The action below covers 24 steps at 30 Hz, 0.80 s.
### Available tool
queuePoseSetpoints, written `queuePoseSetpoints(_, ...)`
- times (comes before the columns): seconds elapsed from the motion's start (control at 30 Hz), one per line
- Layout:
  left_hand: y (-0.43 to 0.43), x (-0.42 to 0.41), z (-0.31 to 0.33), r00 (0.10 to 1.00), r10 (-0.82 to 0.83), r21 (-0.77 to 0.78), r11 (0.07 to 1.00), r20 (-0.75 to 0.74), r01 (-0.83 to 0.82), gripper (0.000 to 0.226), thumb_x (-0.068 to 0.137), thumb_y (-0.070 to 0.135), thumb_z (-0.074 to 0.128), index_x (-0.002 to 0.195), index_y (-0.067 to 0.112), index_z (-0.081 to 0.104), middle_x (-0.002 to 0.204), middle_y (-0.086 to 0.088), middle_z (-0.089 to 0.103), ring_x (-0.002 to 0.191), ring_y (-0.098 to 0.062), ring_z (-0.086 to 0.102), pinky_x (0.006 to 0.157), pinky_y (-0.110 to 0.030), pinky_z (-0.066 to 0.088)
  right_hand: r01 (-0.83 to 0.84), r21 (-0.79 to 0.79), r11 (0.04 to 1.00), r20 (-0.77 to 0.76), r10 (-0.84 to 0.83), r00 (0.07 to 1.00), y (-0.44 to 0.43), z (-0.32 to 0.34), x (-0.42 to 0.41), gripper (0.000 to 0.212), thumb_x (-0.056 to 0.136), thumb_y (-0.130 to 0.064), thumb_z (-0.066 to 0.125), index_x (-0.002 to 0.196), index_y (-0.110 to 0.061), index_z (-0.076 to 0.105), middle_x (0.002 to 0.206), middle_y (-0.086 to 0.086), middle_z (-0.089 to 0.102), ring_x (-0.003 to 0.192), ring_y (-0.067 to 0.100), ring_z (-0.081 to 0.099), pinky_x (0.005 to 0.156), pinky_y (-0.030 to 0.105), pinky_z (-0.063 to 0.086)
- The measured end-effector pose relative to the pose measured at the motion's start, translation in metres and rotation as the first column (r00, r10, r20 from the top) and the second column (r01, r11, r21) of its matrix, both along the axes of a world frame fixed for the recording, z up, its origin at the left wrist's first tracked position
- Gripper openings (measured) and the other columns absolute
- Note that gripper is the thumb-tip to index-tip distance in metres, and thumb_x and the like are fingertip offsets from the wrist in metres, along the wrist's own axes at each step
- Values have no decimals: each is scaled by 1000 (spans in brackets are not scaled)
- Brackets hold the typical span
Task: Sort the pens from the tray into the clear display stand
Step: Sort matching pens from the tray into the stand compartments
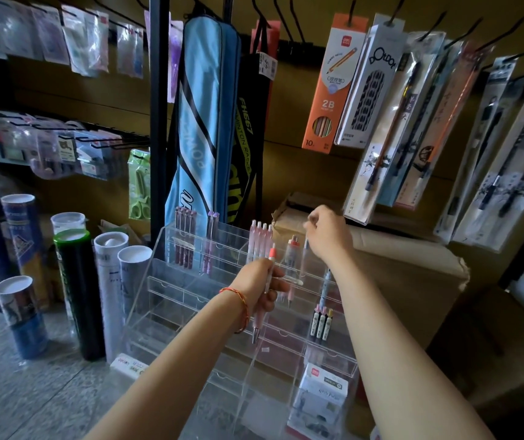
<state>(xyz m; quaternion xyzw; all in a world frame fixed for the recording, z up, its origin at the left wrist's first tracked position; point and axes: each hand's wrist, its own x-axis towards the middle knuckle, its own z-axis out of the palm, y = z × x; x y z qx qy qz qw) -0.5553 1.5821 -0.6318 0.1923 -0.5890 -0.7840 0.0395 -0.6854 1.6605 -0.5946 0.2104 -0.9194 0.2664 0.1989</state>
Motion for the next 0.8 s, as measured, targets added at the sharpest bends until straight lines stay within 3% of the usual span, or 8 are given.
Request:
queuePoseSetpoints(0.13, 2, 3, 3, 1000, -19, -63, 998, -11, 18, 26, 99, 15, 30, 79, 12, 47, 57, -2, 50, 44, -9, 37, 36, -14, 29, 24, 198, 980, 63, -37, 997, -7, -11, -4, 18, 93, -25, 53, 106, -14, 60, 102, 6, 65, 90, 24, 61, 63, 26, 38)
queuePoseSetpoints(0.27, -3, 7, 1, 999, -10, -134, 991, -49, 3, 24, 101, 27, 32, 91, 19, 52, 60, -1, 53, 39, -7, 38, 35, -15, 31, 31, 265, 964, 78, -53, 995, -7, -10, -7, 24, 94, -26, 51, 111, -13, 63, 105, 7, 66, 90, 24, 61, 65, 27, 42)
queuePoseSetpoints(0.37, -6, 8, -1, 999, 2, -102, 995, -47, -7, 24, 101, 21, 30, 93, 20, 53, 57, -1, 54, 38, -7, 37, 37, -14, 29, -7, 123, 992, 65, -2, 998, -3, 6, -2, 27, 96, -19, 47, 118, -10, 60, 114, 10, 64, 101, 27, 60, 79, 30, 47)
queuePoseSetpoints(0.47, -6, 6, 3, 994, 41, -36, 998, -104, -45, 30, 97, 6, 29, 89, 14, 56, 45, 1, 56, 36, -7, 41, 39, -16, 32, -184, -109, 977, 216, 204, 955, 7, 42, 14, 22, 96, -19, 47, 105, -8, 64, 99, 6, 67, 80, 19, 60, 67, 26, 46)
queuePoseSetpoints(0.53, -4, 6, 7, 985, 66, -59, 995, -162, -76, 27, 97, 3, 32, 94, 11, 58, 52, 1, 58, 44, -8, 44, 42, -19, 34, -368, -70, 927, 466, 356, 810, 13, 61, 32, 22, 95, -25, 50, 103, -8, 63, 88, 4, 67, 65, 13, 56, 58, 22, 47)
queuePoseSetpoints(0.6, -1, 8, 11, 974, 88, -111, 987, -208, -113, 24, 97, 3, 35, 99, 13, 57, 64, -1, 57, 52, -9, 44, 44, -18, 34, -518, -39, 855, 608, 431, 666, 13, 65, 44, 19, 93, -22, 55, 99, -7, 65, 82, 5, 67, 62, 10, 57, 58, 19, 49)
queuePoseSetpoints(0.7, 3, 11, 14, 960, 121, -144, 976, -254, -161, 23, 98, 7, 37, 108, 12, 57, 71, -1, 56, 56, -9, 43, 42, -15, 34, -551, -166, 818, 572, 535, 622, 8, 58, 46, 9, 90, -9, 59, 90, -4, 65, 76, 5, 67, 59, 7, 59, 60, 20, 51)
queuePoseSetpoints(0.8, 3, 14, 14, 954, 128, -174, 968, -272, -179, 21, 98, 8, 37, 108, 13, 56, 74, -2, 56, 56, -10, 44, 36, -11, 35, -540, -243, 806, 549, 574, 608, 5, 51, 43, 6, 88, -9, 61, 88, -6, 66, 74, 5, 66, 59, 7, 58, 58, 19, 50)
